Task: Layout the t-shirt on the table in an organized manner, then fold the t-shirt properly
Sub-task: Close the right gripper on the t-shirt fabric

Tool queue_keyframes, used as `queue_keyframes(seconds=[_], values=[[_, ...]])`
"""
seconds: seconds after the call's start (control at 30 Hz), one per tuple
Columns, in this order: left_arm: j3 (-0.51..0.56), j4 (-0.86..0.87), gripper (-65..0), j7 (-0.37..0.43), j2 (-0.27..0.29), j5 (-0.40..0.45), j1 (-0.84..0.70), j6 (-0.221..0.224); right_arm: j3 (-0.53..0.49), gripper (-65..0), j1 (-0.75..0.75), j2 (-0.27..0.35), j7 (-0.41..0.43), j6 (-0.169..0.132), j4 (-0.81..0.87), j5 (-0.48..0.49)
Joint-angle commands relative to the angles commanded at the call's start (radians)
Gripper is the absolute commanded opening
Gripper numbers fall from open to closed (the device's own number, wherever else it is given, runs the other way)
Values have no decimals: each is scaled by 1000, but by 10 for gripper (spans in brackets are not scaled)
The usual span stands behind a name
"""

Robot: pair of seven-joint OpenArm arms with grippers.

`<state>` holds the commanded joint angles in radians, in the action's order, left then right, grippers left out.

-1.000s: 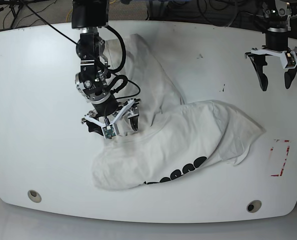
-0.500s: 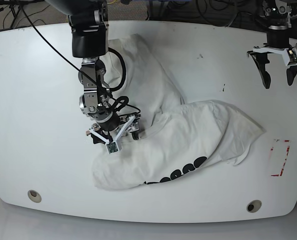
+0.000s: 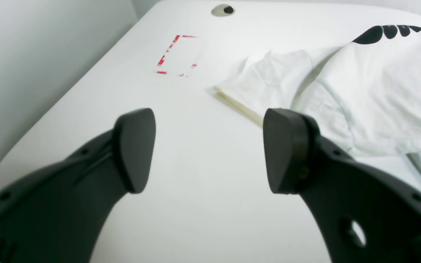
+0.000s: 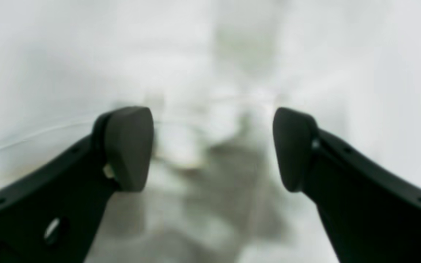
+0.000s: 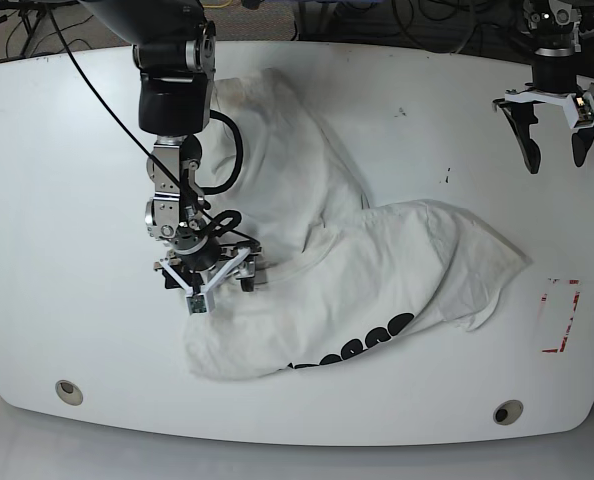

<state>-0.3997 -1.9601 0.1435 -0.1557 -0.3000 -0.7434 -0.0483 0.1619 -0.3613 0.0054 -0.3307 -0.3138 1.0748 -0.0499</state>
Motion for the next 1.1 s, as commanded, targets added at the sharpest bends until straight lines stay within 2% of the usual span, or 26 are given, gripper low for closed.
queue_keyframes(seconds=[1.1], values=[[2,0,-217,0,0,0,2,0,-5,-162,8,-35,-3,-2,-6,2]])
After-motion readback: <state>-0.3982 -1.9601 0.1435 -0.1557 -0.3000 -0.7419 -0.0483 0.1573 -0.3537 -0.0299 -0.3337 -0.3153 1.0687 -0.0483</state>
